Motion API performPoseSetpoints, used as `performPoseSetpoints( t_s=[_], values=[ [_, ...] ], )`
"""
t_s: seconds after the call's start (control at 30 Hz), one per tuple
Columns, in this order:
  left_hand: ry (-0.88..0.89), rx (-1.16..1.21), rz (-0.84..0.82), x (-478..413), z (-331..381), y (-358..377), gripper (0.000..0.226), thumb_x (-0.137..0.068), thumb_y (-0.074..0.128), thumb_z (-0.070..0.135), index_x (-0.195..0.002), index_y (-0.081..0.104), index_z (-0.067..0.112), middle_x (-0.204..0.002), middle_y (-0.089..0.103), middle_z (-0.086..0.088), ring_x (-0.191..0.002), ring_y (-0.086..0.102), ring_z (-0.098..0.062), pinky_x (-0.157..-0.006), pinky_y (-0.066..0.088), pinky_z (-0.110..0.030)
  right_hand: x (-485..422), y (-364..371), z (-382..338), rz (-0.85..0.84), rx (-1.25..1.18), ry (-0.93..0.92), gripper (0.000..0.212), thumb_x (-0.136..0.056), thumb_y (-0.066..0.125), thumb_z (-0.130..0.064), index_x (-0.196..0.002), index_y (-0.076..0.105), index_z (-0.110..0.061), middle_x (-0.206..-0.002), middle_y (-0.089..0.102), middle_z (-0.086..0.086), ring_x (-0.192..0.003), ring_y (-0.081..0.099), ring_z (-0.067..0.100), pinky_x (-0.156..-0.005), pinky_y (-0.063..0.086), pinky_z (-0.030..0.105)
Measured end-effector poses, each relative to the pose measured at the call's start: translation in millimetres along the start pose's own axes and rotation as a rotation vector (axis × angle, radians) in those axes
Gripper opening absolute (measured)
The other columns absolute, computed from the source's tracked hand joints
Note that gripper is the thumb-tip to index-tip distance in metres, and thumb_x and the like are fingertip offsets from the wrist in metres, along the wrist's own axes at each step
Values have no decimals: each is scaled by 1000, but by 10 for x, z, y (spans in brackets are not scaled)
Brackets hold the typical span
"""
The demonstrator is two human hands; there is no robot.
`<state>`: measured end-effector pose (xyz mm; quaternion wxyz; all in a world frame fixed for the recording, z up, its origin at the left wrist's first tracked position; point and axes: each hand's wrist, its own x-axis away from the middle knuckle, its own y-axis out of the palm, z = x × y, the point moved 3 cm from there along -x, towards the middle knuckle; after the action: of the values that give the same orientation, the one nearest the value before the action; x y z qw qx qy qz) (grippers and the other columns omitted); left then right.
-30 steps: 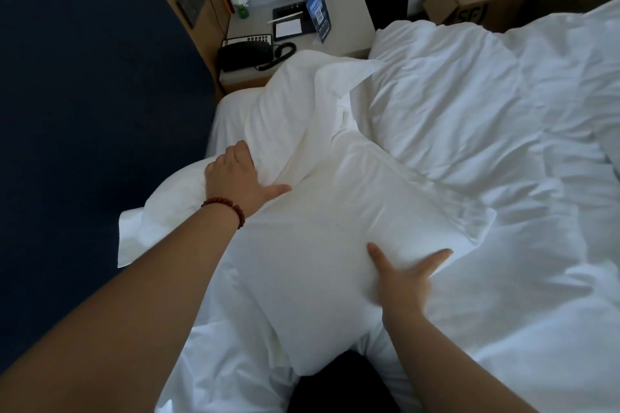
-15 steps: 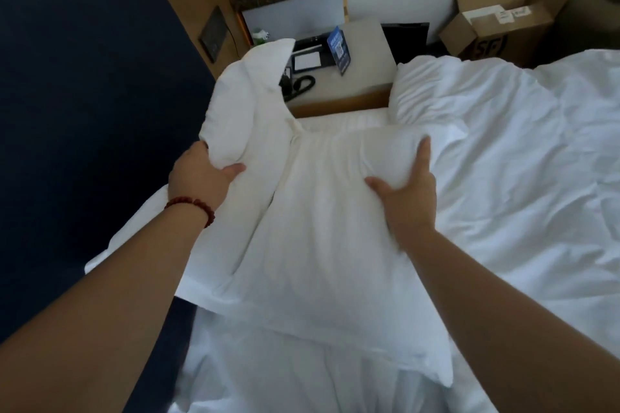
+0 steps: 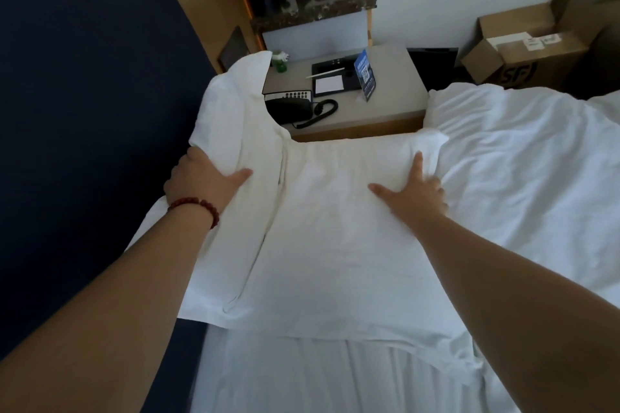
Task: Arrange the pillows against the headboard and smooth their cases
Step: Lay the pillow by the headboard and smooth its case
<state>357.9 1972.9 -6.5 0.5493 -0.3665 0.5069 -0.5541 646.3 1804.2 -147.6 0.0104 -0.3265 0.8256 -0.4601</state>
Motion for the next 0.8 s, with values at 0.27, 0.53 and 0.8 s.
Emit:
performPoseSetpoints(
  t_s=[0.27,0.53,0.8],
  values=[
    [166,-63,205,156,-28,48,97,-76,68,62,-146,25,10,-145,36,-23,-129,38,-42,-103,34,-58,112,26,452,-102,-219,99,116,-59,50,-92,-149,-9,-48,-144,41,10,-126,46,39,-103,40,51],
    [535,-406,-50,1019,207,530,78,-90,21,71,-155,16,29,-164,10,-8,-150,-1,-35,-117,-8,-55,560,98,952,-182,-675,187,103,-53,73,-78,-140,38,-34,-125,59,-3,-102,61,19,-70,52,32],
    [514,-421,-301,1266,93,1281,88,-73,-20,77,-152,-19,36,-164,-10,-4,-150,-12,-32,-113,-22,-47,285,-191,919,48,-288,117,88,-70,63,-77,-124,54,-8,-118,64,14,-109,59,36,-91,47,39]
  ],
)
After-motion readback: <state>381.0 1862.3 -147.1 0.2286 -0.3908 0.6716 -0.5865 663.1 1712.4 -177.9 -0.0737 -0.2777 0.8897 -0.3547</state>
